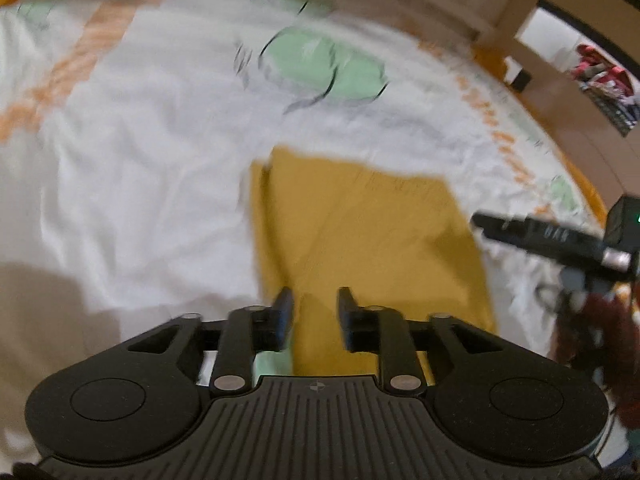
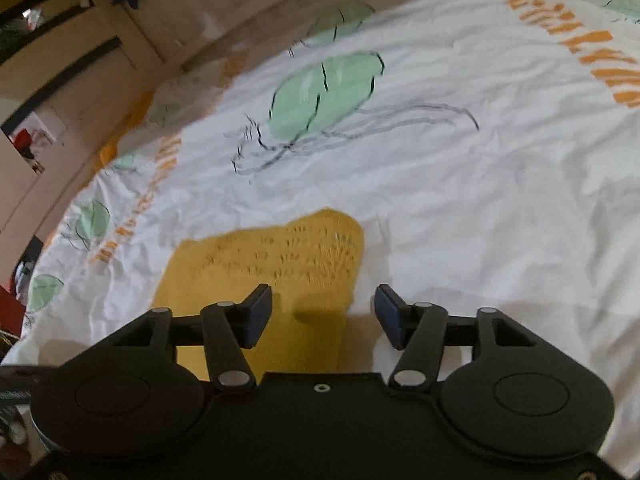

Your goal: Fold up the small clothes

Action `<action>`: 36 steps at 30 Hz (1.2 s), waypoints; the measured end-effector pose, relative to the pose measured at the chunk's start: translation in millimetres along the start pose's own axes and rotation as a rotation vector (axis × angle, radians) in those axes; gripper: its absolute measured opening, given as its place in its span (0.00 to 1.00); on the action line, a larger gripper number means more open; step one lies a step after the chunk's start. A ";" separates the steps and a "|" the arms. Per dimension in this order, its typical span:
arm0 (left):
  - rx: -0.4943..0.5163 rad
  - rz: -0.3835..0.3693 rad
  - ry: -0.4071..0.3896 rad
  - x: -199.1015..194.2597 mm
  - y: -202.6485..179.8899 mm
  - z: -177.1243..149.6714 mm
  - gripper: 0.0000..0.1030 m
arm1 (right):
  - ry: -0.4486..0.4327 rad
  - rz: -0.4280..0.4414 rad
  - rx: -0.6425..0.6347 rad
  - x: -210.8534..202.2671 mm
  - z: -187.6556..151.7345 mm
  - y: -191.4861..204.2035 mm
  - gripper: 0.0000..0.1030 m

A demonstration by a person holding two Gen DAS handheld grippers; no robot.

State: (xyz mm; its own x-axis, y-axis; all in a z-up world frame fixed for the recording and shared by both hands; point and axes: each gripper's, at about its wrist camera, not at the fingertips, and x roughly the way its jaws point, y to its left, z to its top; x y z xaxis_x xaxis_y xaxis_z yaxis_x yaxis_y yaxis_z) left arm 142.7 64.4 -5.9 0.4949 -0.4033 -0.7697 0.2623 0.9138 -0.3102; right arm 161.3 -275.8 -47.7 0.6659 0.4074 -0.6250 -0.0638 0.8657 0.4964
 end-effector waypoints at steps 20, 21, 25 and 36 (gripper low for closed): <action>-0.269 -0.106 0.038 109.2 39.5 66.0 0.46 | -0.049 0.012 -0.100 -5.1 -3.0 8.7 0.68; -0.286 -0.114 0.038 110.8 41.9 66.4 0.46 | -0.048 0.012 -0.104 -4.8 -3.4 9.8 0.68; -0.308 -0.163 0.021 110.6 46.8 64.2 0.21 | -0.043 0.012 -0.122 -3.7 -5.4 12.8 0.68; -0.234 -0.008 -0.054 83.4 60.4 36.0 0.02 | -0.078 -0.008 -0.252 -4.4 -1.8 38.5 0.68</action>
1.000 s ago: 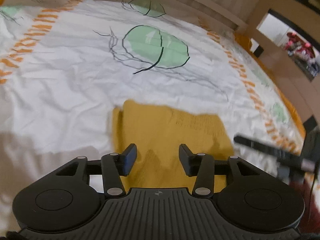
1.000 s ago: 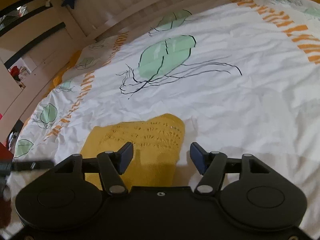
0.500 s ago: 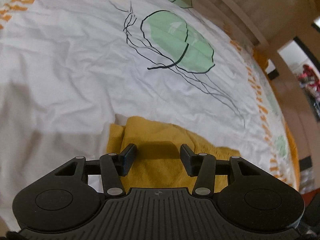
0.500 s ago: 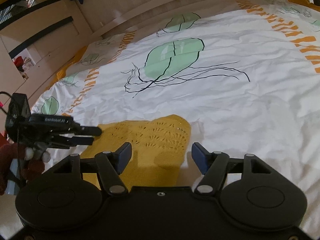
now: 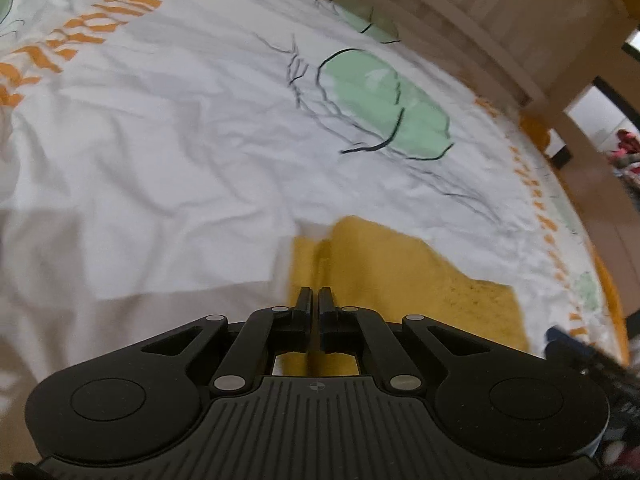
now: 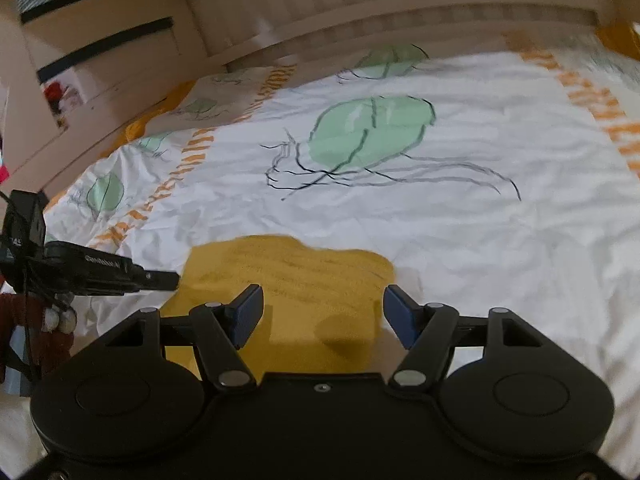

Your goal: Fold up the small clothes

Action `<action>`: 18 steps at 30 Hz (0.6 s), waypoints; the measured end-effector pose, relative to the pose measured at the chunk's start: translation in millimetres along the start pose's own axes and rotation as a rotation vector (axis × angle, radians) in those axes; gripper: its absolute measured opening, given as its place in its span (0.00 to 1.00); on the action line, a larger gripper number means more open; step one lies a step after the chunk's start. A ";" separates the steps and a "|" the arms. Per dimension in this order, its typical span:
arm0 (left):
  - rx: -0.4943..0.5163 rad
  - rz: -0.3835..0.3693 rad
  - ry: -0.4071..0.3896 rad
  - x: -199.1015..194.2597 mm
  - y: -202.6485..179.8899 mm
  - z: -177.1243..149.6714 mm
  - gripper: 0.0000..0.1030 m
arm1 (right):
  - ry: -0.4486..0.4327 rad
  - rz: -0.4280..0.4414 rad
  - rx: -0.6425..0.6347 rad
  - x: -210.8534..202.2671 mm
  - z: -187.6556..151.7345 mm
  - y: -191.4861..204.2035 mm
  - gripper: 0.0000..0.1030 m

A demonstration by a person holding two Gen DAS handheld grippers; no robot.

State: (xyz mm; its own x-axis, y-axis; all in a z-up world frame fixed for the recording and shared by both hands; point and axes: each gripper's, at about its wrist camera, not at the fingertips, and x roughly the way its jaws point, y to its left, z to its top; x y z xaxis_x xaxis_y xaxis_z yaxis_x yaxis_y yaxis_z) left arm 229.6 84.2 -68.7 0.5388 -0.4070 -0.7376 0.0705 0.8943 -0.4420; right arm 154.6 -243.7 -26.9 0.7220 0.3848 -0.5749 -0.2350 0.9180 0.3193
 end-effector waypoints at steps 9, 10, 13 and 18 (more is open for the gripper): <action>0.055 -0.019 -0.033 -15.5 -12.0 -3.2 0.04 | 0.057 -0.053 -0.128 40.3 12.7 19.2 0.51; 0.072 -0.027 -0.031 -18.3 -16.7 -5.4 0.05 | 0.084 -0.069 -0.131 47.6 10.1 18.2 0.51; 0.133 -0.044 -0.029 -22.8 -31.9 -11.8 0.08 | 0.122 -0.085 -0.137 63.0 0.3 14.2 0.51; 0.234 -0.011 -0.043 -11.0 -57.9 -13.6 0.28 | 0.106 -0.091 -0.163 59.6 -1.9 18.4 0.51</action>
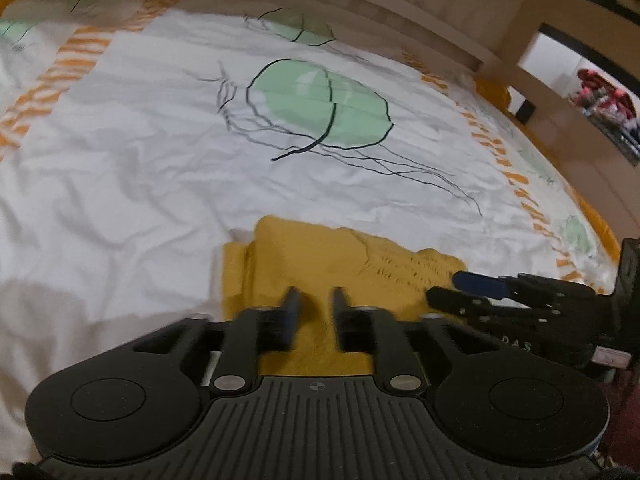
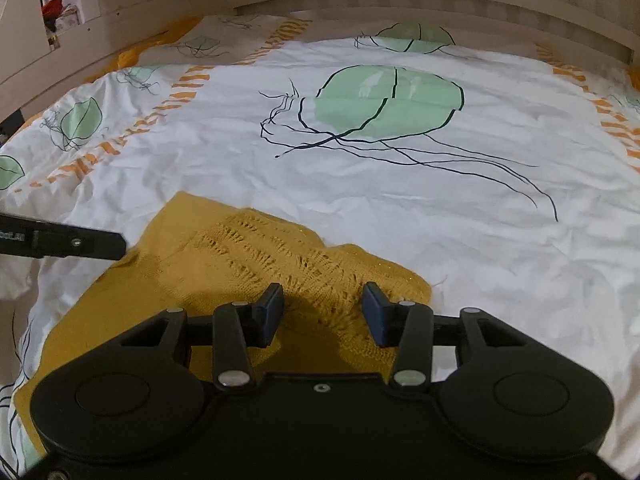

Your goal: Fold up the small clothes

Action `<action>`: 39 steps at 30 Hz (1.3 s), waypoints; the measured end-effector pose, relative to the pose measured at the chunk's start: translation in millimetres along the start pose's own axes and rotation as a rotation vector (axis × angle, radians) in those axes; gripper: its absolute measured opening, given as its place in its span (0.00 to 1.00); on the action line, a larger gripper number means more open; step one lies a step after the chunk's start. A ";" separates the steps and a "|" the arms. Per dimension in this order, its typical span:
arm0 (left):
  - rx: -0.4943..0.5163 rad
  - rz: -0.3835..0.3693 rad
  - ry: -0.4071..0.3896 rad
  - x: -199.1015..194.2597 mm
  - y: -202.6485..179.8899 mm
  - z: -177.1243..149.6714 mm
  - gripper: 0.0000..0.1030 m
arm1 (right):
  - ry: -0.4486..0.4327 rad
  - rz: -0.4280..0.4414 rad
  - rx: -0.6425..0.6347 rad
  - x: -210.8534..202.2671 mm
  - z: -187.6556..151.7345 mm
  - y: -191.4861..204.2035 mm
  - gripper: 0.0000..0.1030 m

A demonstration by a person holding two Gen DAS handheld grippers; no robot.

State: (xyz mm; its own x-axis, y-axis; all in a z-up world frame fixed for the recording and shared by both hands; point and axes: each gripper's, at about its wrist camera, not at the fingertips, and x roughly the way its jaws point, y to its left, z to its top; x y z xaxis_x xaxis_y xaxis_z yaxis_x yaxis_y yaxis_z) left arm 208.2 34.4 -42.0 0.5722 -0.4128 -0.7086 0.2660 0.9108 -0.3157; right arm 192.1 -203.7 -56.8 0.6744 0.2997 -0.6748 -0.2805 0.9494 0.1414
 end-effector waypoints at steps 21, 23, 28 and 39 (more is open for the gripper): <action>-0.047 0.215 -0.025 -24.7 -6.8 -34.3 0.94 | -0.136 -0.042 0.049 -51.6 -3.5 7.7 0.96; -0.031 0.235 -0.042 -34.8 -12.9 -38.1 0.95 | -0.149 -0.052 0.073 -62.0 -5.8 8.9 0.99; 0.014 0.278 -0.062 -55.6 -29.5 -46.2 0.99 | -0.142 -0.062 0.152 -82.5 -14.5 12.5 1.00; 0.043 0.231 -0.019 -88.2 -69.7 -80.3 0.99 | -0.101 -0.068 0.313 -125.2 -52.3 26.7 1.00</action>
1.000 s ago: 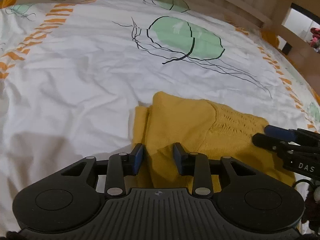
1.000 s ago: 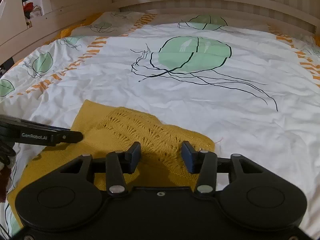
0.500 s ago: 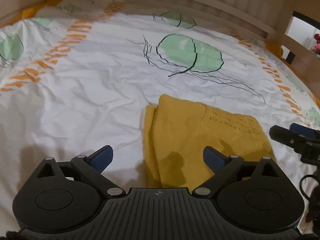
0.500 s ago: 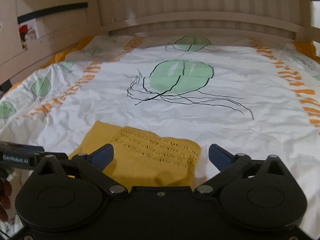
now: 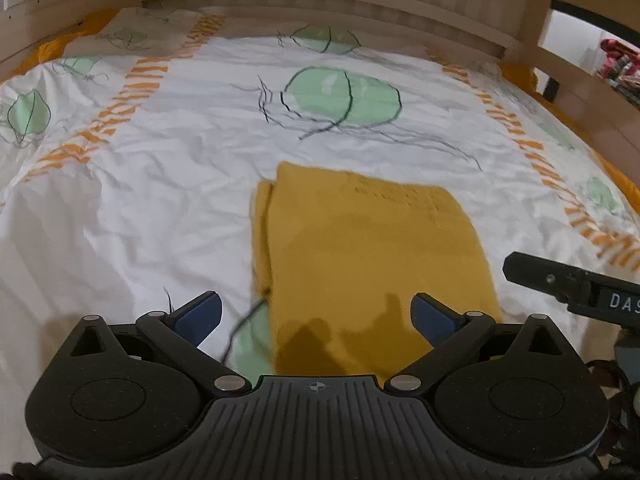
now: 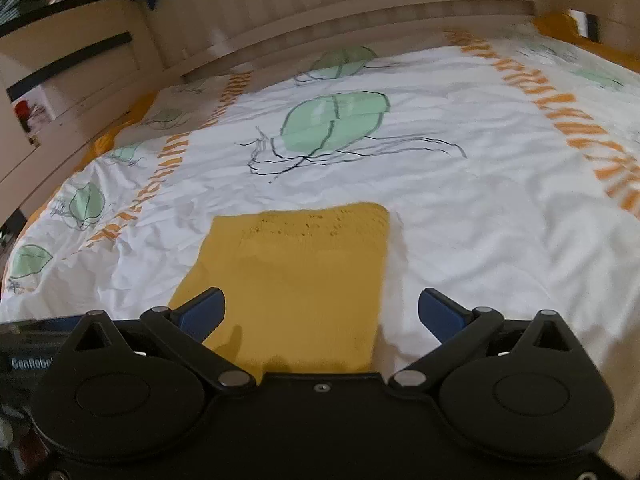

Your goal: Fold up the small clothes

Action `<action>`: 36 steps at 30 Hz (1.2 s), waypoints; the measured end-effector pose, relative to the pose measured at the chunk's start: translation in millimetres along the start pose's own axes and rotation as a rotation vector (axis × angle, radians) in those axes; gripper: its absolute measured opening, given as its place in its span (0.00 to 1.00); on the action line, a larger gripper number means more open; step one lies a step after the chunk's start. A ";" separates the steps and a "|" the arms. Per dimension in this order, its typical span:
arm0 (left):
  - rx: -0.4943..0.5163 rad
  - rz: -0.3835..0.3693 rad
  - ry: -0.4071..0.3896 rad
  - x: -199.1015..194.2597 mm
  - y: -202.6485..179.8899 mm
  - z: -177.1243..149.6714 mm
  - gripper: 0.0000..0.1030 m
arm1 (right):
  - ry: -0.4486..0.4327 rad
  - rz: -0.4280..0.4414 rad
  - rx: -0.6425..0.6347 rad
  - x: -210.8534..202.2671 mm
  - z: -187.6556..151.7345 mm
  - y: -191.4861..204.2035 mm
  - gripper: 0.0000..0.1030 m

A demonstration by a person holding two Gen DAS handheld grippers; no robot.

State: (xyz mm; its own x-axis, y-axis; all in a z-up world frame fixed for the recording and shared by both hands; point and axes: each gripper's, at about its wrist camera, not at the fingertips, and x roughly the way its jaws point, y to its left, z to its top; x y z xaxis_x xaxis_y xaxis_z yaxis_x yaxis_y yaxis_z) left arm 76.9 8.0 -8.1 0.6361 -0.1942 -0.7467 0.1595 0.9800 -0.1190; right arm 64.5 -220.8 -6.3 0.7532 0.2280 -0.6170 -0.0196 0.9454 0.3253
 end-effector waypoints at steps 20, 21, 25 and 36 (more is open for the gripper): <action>0.031 0.140 -0.017 -41.0 -23.3 -27.0 0.98 | -0.009 -0.079 -0.099 -61.0 -31.2 18.3 0.99; 0.034 0.147 -0.017 -41.3 -23.1 -27.0 0.98 | -0.016 -0.092 -0.112 -62.5 -31.4 21.4 0.99; 0.050 0.162 -0.013 -42.4 -24.0 -28.6 0.98 | -0.048 -0.160 -0.148 -67.5 -31.7 31.7 0.99; 0.050 0.142 0.012 -41.2 -25.2 -33.0 0.98 | -0.037 -0.166 -0.117 -69.0 -36.2 30.5 0.99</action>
State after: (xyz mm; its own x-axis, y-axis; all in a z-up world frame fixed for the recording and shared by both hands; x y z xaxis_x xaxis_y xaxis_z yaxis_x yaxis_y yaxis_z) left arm 21.7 -7.3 4.0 0.6462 -0.0526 -0.7613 0.1056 0.9942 0.0209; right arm -11.9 -199.3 20.2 0.7762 0.0601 -0.6276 0.0318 0.9904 0.1342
